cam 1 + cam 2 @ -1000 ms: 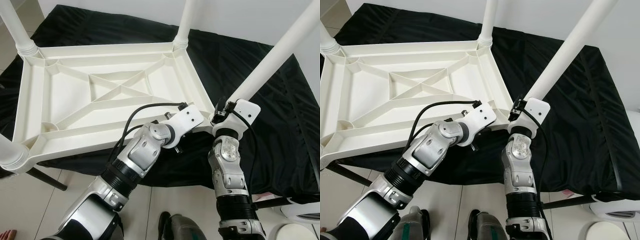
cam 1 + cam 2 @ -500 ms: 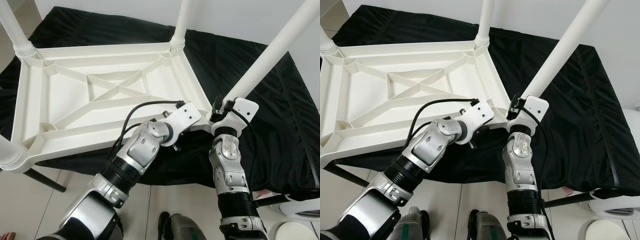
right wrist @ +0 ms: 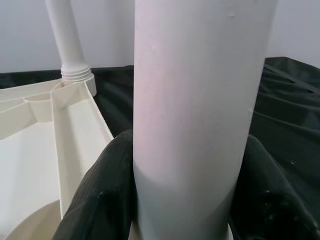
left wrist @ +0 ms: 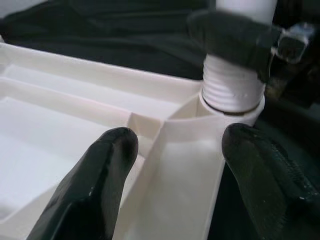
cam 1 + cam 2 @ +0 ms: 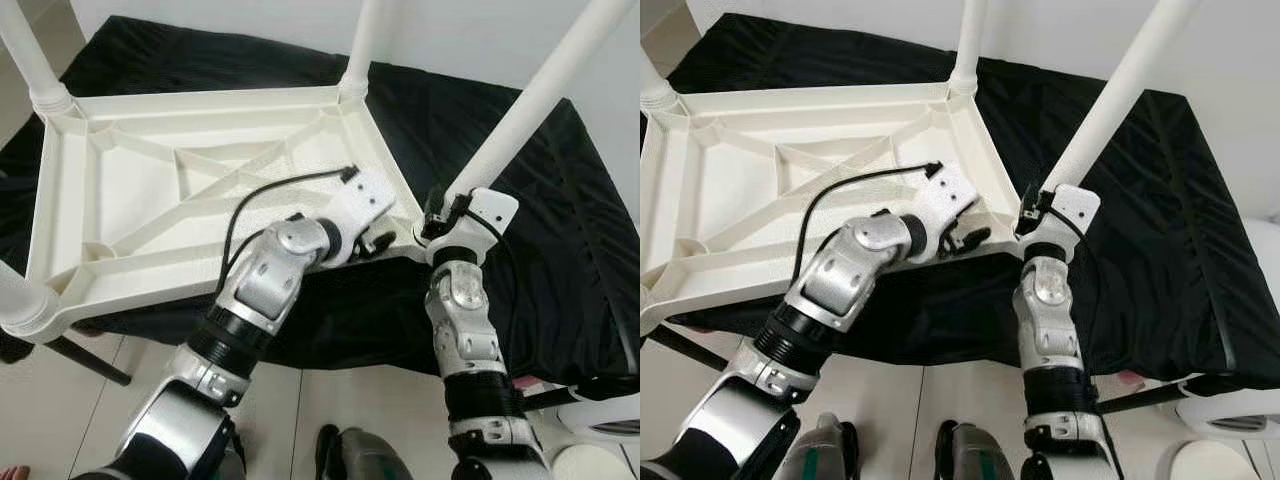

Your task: Building children table

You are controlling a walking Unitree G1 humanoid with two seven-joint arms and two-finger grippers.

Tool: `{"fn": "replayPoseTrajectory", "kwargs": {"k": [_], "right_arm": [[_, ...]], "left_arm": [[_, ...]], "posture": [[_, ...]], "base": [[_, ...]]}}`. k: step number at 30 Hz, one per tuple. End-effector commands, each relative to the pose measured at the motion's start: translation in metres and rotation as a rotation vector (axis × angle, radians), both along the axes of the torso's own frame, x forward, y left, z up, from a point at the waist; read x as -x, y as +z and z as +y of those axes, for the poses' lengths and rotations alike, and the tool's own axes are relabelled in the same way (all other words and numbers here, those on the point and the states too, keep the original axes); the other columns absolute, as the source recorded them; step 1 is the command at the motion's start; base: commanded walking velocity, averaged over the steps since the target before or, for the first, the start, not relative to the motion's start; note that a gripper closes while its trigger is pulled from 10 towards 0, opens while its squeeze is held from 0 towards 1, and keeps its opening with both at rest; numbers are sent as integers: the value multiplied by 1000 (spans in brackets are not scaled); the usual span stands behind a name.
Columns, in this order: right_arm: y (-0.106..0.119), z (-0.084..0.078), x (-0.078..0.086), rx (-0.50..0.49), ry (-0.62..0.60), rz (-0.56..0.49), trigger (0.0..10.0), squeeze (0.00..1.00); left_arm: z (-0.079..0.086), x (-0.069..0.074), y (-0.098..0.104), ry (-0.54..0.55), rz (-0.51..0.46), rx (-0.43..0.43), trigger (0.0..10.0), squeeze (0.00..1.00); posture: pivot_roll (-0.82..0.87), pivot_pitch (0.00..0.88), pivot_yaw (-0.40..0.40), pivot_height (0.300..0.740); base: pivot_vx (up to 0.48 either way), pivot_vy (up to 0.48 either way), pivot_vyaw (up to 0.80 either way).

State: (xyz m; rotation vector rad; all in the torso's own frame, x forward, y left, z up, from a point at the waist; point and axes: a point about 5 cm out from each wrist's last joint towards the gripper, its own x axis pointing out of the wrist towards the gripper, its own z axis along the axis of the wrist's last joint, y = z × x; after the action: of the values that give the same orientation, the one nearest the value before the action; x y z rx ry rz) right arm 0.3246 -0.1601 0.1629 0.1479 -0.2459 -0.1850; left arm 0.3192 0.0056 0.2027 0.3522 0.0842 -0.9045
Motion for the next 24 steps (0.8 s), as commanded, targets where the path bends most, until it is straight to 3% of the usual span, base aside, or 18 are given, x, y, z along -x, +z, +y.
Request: {"fn": "replayPoseTrajectory", "kwargs": {"k": [1, 3, 12, 13, 14, 23, 24], "right_arm": [[5, -5, -3, -1, 18, -16, 10000, 0], [12, -9, -11, 19, 98, -32, 10000, 0], [23, -21, -23, 106, 279, -39, 10000, 0], [24, -23, -25, 132, 333, -37, 10000, 0], [25, -24, -25, 141, 351, -36, 10000, 0], [26, -25, -27, 169, 416, -33, 10000, 0], [27, -24, -27, 182, 466, -33, 10000, 0]], "left_arm": [[-2, -1, 9, 26, -33, 34, 10000, 82], [5, -4, 23, 34, -71, 84, 10000, 82], [15, -7, 55, -22, -86, 232, 10000, 86], [15, -6, 60, -59, -67, 281, 10000, 337], [15, -5, 62, -74, -57, 300, 10000, 1000], [11, 2, 69, -158, -30, 382, 10000, 1000], [8, 6, 75, -184, -41, 401, 10000, 875]], "posture": [[46, 71, -117, 740], [51, 68, -121, 740], [60, 61, -131, 740], [63, 57, -134, 740], [63, 56, -135, 740], [67, 50, -141, 740], [74, 41, -147, 740]], "base": [[0, 0, 0], [0, 0, 0], [0, 0, 0], [0, 0, 0], [0, 0, 0], [0, 0, 0], [0, 0, 0]]}}
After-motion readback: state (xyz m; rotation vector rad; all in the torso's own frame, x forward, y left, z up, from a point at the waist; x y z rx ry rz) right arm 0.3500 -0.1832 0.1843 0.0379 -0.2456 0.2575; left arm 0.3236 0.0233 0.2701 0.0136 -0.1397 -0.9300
